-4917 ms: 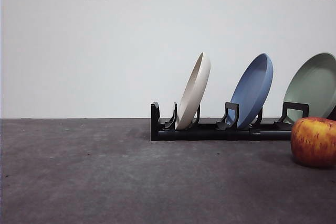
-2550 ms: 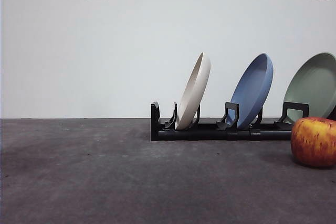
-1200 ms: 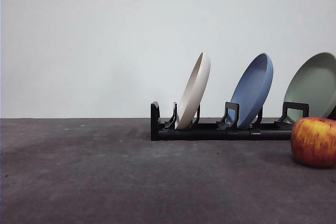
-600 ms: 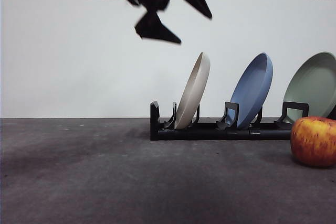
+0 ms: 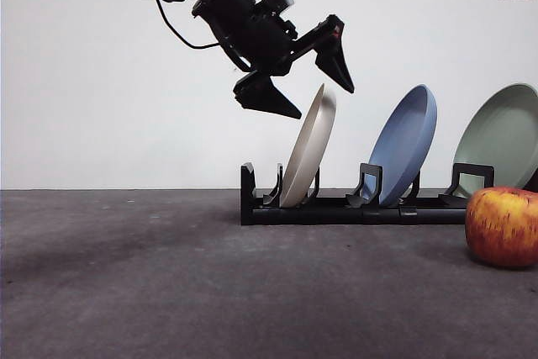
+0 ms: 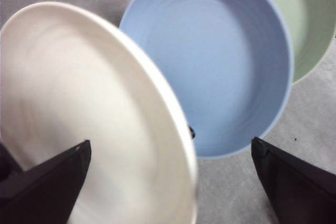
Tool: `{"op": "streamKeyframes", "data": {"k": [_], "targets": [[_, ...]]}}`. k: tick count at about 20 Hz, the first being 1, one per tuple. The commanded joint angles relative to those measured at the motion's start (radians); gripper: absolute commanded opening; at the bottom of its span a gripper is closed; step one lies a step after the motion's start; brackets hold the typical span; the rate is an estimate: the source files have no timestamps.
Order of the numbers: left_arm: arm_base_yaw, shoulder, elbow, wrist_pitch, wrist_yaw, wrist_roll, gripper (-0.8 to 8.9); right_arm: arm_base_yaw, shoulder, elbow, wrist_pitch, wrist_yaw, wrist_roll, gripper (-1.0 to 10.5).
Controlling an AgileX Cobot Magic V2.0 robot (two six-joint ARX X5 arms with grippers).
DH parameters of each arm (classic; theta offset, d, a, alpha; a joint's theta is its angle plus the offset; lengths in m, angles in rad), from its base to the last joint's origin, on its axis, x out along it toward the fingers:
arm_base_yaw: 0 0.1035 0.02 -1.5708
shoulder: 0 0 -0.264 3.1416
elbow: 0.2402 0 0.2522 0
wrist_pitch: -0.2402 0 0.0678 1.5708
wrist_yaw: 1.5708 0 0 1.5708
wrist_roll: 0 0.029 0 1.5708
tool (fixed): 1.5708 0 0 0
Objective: Take the yellow plate from the plate rack,put the plate on the table,take the apple from the table,put the apple in the plate
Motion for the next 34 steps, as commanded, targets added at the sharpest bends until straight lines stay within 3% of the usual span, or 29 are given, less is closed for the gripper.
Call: {"op": "streamKeyframes", "data": {"k": [1,6,9,16,23,29,34], "targets": [[-0.01,0.011,0.002,0.017,-0.002,-0.002,2.38,-0.001,0.008,0.002,0.005,-0.002,0.007,5.4],[-0.01,0.011,0.002,0.009,0.028,-0.002,1.51,-0.001,0.016,0.002,-0.002,-0.003,0.015,5.4],[-0.01,0.011,0.002,0.009,0.029,-0.003,0.24,-0.001,0.016,0.002,-0.002,-0.002,0.015,5.4],[-0.01,0.011,0.002,0.008,0.06,-0.003,-0.08,-0.001,0.016,0.002,-0.021,-0.003,0.015,5.4],[0.003,-0.008,0.005,0.009,0.172,-0.043,-0.08,-0.001,0.016,0.002,-0.02,-0.002,0.015,5.4],[0.028,-0.127,0.005,0.011,0.193,-0.055,-0.08,-0.001,0.016,0.002,-0.016,-0.002,0.015,5.4],[0.037,-0.264,0.005,-0.049,0.308,-0.047,-0.08,-0.001,0.016,0.002,-0.018,-0.003,0.015,5.4]]}}
